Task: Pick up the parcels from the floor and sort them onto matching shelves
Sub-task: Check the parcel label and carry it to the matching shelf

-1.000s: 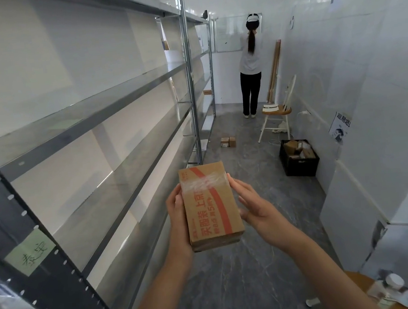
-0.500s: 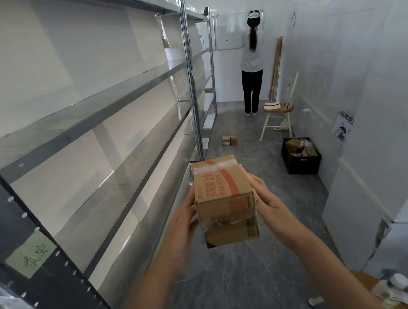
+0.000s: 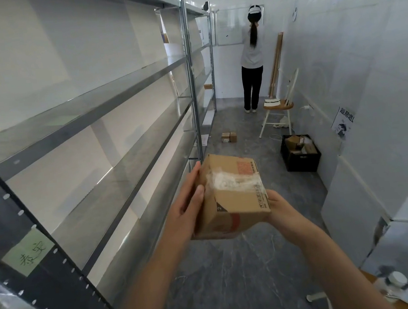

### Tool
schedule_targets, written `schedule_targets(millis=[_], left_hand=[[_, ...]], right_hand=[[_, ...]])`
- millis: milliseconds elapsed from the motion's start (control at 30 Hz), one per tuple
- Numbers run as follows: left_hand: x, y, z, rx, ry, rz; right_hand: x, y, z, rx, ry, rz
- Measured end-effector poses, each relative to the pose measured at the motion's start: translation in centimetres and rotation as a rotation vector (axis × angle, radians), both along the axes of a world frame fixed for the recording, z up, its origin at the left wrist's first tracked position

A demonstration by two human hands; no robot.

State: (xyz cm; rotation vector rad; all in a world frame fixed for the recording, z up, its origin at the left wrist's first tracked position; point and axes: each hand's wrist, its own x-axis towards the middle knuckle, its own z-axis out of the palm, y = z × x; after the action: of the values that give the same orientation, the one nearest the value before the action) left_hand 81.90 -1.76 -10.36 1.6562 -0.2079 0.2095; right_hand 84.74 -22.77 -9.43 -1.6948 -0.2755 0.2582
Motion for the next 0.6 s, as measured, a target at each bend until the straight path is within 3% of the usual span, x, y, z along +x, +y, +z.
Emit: schedule_targets(millis=[200, 400, 600], left_hand=[[0.2, 0.0, 0.1, -0.002, 0.042, 0.057], [0.1, -1.0, -2.2, -0.080, 0.171, 0.111], [0.3, -1.7, -1.8, -0.112, 0.205, 0.167]], right_hand=[[0.0, 0.1, 0.0, -0.007, 0.017, -0.024], [0.1, 1.2, -0.2, 0.166, 0.024, -0.284], [0.0, 1.5, 0.3, 0.184, 0.001, -0.280]])
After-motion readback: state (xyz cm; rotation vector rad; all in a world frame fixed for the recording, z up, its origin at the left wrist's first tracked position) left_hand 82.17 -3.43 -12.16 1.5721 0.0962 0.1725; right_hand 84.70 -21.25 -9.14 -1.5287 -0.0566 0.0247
